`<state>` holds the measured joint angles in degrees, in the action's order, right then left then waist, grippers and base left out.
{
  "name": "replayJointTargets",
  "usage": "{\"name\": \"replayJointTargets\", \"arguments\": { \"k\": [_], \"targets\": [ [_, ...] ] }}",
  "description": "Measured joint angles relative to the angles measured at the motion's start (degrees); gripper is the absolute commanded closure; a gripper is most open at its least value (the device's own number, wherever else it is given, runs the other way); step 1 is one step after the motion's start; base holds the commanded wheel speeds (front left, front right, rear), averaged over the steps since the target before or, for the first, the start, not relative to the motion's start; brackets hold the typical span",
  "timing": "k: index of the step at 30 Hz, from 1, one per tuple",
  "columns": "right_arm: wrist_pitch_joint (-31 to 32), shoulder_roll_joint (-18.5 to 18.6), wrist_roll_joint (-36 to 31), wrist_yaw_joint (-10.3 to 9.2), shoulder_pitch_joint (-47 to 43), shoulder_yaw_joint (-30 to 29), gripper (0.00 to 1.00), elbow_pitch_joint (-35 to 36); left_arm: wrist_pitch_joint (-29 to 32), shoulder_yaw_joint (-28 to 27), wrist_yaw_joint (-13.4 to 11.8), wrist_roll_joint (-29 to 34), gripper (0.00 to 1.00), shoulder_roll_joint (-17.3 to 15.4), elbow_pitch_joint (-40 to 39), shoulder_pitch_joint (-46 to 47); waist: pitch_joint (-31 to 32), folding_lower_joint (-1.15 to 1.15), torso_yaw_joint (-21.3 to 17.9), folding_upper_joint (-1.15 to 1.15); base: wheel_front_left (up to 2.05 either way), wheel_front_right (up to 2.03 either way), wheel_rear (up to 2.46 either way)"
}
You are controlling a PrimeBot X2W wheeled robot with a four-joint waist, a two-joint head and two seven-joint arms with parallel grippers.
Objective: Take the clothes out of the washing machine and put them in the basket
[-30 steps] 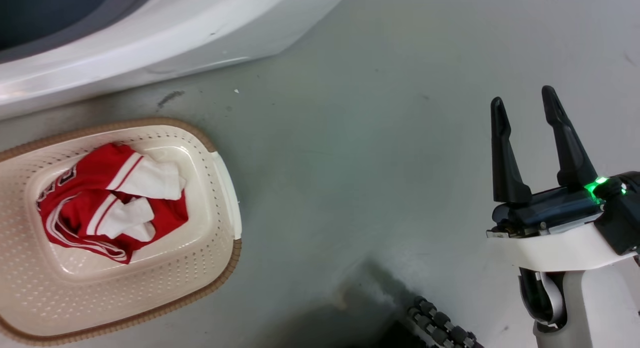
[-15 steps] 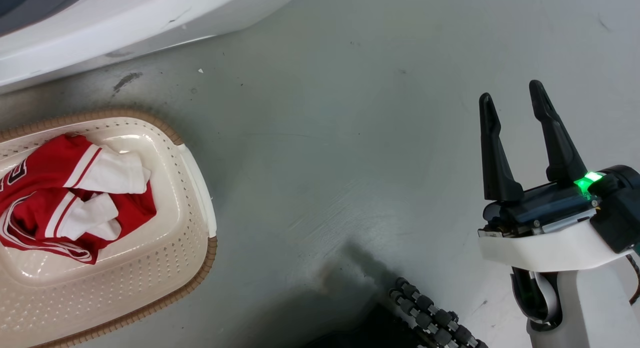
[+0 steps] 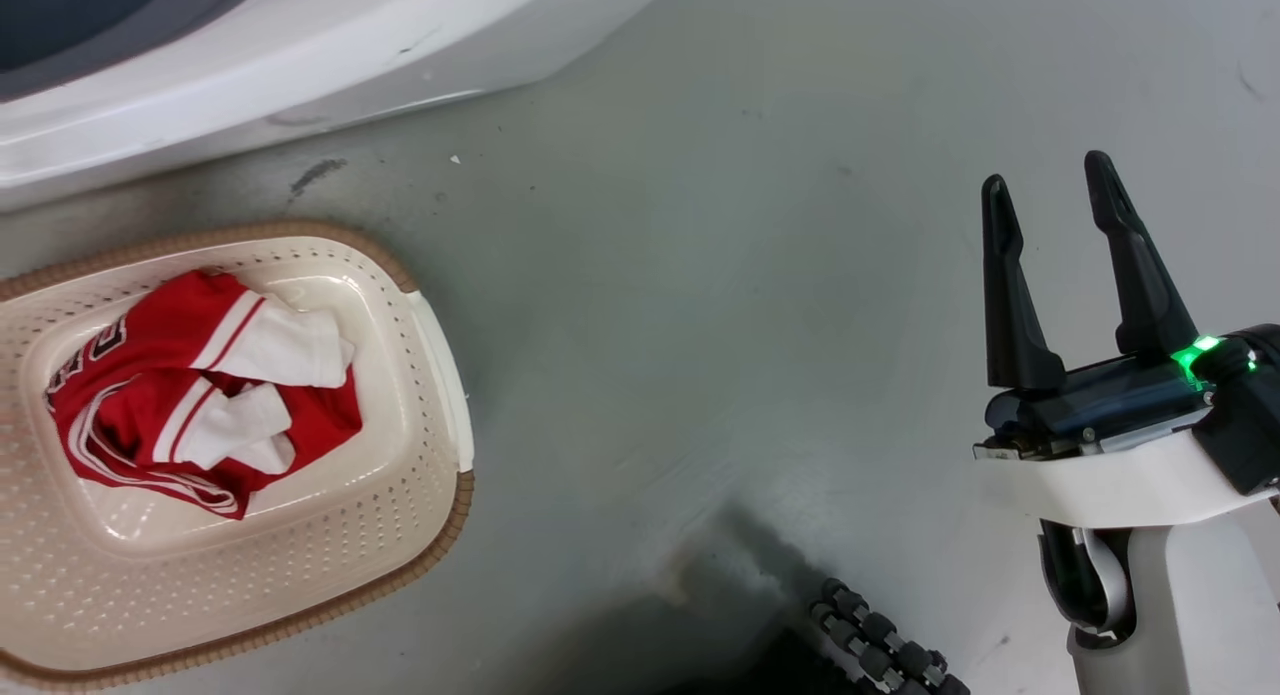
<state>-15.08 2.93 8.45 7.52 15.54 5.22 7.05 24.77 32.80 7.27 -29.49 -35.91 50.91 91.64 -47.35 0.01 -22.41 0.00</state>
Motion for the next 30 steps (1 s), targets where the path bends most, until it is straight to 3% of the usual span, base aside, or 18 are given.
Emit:
{"name": "replayJointTargets", "arguments": {
  "k": [6, 15, 24, 30],
  "targets": [
    [0.0, 0.0, -1.7, 0.0, 0.0, -1.5, 0.0, -0.5, -9.4, -0.1, -0.2, 0.0, 1.0, 2.2, 2.4, -1.5, 3.3, 0.0, 2.0, 0.0, 0.0, 0.0, 0.0],
    [0.0, 0.0, -5.2, 0.0, -2.2, -3.2, 0.0, -1.9, -24.7, 1.0, -0.3, -0.4, 1.0, 6.0, 3.8, -11.9, 10.8, -0.01, 6.1, 0.0, 0.0, 0.0, 0.0],
    [0.0, 0.0, -8.1, 0.0, -5.6, -4.2, 0.0, -3.3, -33.7, 2.3, -0.5, -1.1, 1.0, 8.9, 2.9, -22.2, 18.4, -0.01, 10.9, 0.0, 0.0, 0.0, 0.0],
    [0.0, 0.0, -9.1, 0.0, -7.5, -4.8, 0.0, -4.0, -38.4, 4.1, -2.9, 0.7, 1.0, 9.7, -2.5, -29.0, 22.8, -0.01, 14.3, 0.0, 0.0, 0.0, 0.0]
  ]
}}
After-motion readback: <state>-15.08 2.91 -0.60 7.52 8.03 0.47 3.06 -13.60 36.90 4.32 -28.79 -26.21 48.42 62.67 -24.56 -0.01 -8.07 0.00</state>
